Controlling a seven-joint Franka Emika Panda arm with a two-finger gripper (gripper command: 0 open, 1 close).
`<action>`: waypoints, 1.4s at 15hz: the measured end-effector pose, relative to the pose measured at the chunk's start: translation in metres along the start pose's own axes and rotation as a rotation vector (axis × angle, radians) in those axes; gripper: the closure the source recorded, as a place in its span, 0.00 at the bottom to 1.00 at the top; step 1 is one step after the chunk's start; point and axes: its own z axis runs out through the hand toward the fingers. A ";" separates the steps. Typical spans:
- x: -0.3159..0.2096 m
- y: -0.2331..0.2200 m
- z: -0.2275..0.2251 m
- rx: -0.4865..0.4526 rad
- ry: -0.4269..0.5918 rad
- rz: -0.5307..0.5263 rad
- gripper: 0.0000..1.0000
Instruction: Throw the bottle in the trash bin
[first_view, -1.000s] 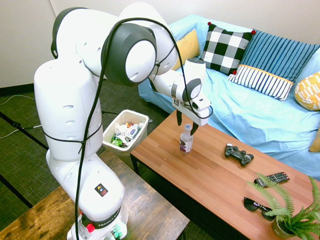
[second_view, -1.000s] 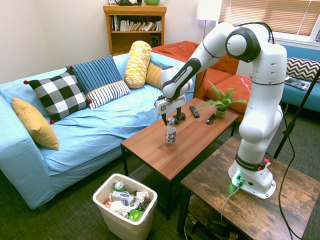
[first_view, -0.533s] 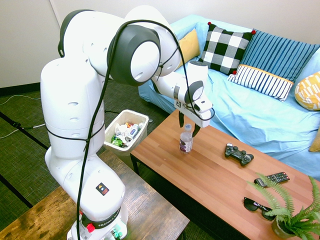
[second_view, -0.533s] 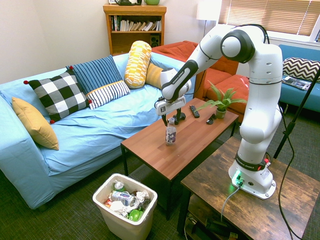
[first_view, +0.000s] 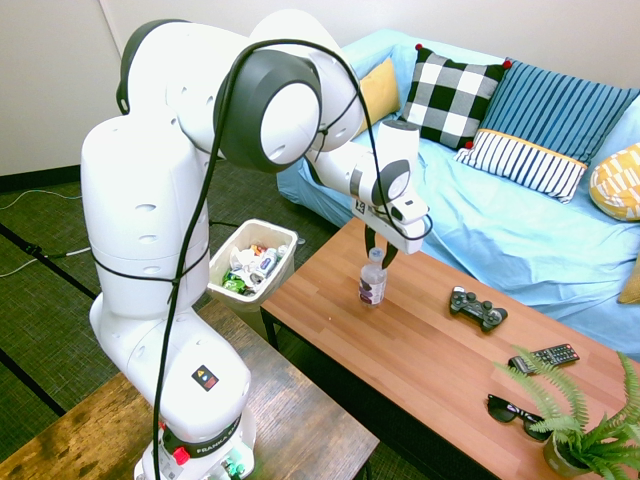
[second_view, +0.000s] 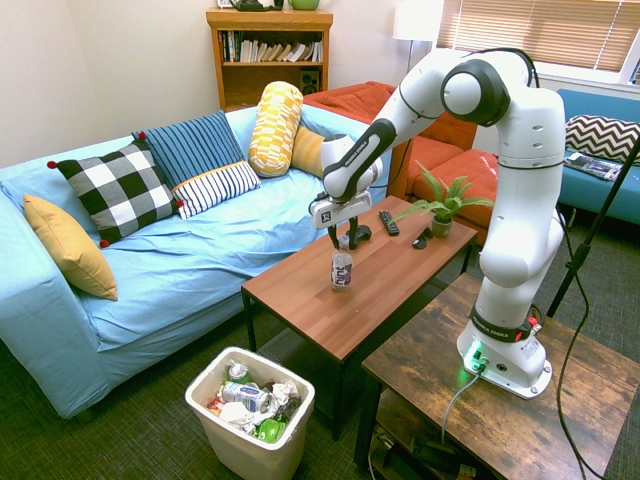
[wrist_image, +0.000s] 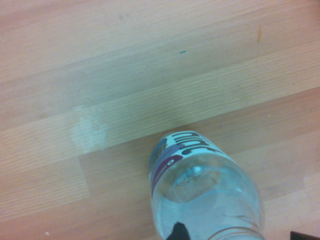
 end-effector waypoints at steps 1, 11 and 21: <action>0.001 -0.001 -0.002 0.000 0.000 0.000 1.00; -0.054 -0.024 -0.081 0.171 0.067 -0.146 1.00; -0.321 -0.095 -0.084 0.169 0.293 -0.426 1.00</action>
